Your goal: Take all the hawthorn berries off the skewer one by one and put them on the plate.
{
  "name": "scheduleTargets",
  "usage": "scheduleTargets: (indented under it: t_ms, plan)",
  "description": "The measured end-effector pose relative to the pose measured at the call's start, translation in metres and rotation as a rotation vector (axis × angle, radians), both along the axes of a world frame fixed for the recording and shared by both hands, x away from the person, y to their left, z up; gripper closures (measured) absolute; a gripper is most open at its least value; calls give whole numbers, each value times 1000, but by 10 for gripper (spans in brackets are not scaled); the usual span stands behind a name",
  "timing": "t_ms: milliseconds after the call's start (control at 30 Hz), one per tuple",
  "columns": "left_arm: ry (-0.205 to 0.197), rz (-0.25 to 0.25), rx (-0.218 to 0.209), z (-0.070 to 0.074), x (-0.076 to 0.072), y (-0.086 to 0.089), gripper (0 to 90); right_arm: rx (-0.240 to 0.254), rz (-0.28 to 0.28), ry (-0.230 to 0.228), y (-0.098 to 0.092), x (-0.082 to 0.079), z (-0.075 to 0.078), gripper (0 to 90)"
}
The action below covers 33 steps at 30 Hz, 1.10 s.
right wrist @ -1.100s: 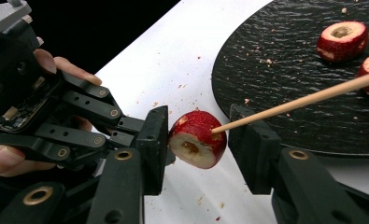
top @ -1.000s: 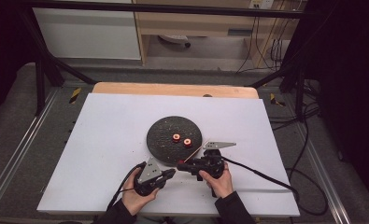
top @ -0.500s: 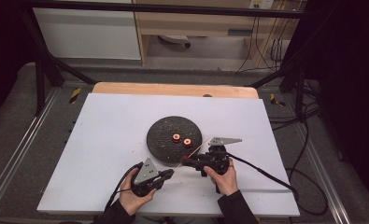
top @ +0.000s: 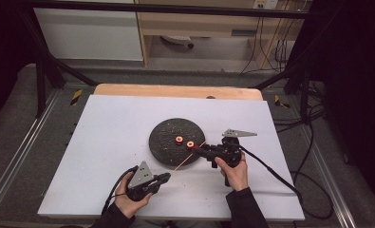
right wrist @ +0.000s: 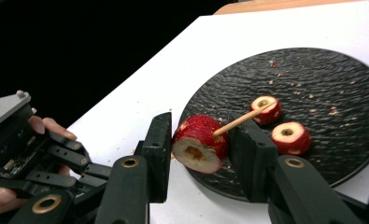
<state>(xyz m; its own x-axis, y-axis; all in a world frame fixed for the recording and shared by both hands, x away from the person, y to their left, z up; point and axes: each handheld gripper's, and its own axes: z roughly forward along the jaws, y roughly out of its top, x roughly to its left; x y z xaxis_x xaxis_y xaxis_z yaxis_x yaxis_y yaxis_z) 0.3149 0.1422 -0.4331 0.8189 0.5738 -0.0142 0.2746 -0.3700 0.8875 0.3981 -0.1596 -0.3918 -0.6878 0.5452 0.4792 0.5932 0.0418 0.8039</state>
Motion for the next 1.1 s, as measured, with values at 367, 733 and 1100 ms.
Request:
scheduleTargets:
  t_ms: [367, 733, 1100]
  plan:
    - [3, 8, -7, 2, 2, 7, 881, 0, -94, -26, -26, 17, 24, 622]
    - [-2, 43, -29, 9, 7, 19, 881, -35, -177, -42, -42, 32, 36, 621]
    - [5, 115, -57, 17, 16, 37, 881, -108, -97, -1, 0, 34, 0, 621]
